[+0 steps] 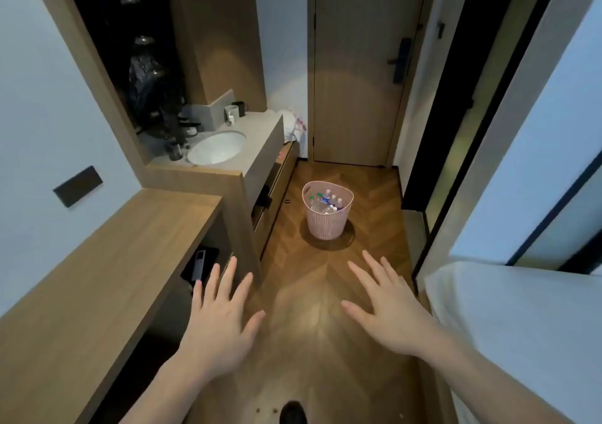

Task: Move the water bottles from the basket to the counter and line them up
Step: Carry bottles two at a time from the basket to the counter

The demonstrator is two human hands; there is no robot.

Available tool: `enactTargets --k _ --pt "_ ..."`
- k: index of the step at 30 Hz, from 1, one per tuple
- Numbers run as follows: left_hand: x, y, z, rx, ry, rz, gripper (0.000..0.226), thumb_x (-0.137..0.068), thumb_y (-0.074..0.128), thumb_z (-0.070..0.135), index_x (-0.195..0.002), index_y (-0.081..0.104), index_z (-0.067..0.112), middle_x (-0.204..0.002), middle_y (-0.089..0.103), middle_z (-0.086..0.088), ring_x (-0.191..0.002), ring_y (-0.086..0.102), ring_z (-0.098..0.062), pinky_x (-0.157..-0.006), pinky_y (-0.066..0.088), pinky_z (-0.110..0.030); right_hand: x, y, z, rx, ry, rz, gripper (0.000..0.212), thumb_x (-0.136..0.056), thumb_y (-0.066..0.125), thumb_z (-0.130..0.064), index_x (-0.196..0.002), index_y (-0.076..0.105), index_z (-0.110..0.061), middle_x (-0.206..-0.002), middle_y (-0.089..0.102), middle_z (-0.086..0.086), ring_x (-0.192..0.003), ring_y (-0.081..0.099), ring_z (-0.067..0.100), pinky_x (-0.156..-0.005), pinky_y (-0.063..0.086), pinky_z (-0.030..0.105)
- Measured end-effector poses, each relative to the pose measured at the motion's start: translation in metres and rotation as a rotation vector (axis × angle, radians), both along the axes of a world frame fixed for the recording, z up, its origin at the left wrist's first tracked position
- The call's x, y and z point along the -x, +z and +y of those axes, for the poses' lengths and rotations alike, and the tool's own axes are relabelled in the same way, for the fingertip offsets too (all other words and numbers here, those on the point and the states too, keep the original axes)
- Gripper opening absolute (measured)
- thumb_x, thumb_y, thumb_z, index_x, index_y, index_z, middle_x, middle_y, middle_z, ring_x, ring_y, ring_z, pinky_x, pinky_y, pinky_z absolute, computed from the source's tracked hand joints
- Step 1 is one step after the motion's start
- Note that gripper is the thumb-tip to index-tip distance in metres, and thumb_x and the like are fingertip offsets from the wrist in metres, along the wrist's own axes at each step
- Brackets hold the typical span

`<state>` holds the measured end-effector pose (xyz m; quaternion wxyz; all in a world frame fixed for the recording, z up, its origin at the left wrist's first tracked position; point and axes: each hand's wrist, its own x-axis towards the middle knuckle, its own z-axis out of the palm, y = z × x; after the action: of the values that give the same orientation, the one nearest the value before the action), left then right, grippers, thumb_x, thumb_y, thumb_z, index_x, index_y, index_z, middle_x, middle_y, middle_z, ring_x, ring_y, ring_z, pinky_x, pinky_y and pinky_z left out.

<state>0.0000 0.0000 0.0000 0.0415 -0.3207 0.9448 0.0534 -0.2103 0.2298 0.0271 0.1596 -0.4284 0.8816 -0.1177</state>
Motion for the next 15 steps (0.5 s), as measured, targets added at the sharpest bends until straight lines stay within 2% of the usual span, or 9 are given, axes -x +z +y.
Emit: enactTargets --k 5,13,15 --pt "0.082 -0.013 -0.069 0.022 -0.011 0.096 0.080 -0.096 0.019 0.077 -0.165 0.002 0.041 -0.167 -0.032 0.007 -0.154 -0.031 -0.023 -0.123 -0.020 -0.049 0.085 -0.011 -0.057 -0.017 -0.016 0.021 0.079 -0.100 0.032 -0.075 -0.166 0.001 -0.044 -0.173 -0.022 -0.014 -0.161 -0.018 0.020 -0.131 0.000 0.050" --pt "0.247 -0.011 -0.161 -0.010 -0.175 0.008 0.078 -0.099 0.020 0.073 -0.166 0.006 0.037 -0.171 -0.026 0.003 -0.156 -0.027 -0.027 -0.127 -0.012 -0.056 0.217 -0.025 -0.106 -0.024 -0.215 0.007 0.080 -0.098 0.034 -0.078 -0.164 -0.001 -0.049 -0.172 -0.021 -0.019 -0.162 -0.015 0.019 -0.131 0.007 0.050" --pt "0.289 -0.012 -0.175 -0.018 -0.199 0.014 0.078 -0.098 0.019 0.073 -0.166 0.005 0.037 -0.171 -0.026 0.002 -0.157 -0.027 -0.027 -0.127 -0.012 -0.055 0.247 -0.032 -0.110 -0.028 -0.255 -0.025 0.081 -0.097 0.032 -0.080 -0.163 -0.005 -0.051 -0.171 -0.023 -0.020 -0.162 -0.016 0.020 -0.130 0.004 0.048"
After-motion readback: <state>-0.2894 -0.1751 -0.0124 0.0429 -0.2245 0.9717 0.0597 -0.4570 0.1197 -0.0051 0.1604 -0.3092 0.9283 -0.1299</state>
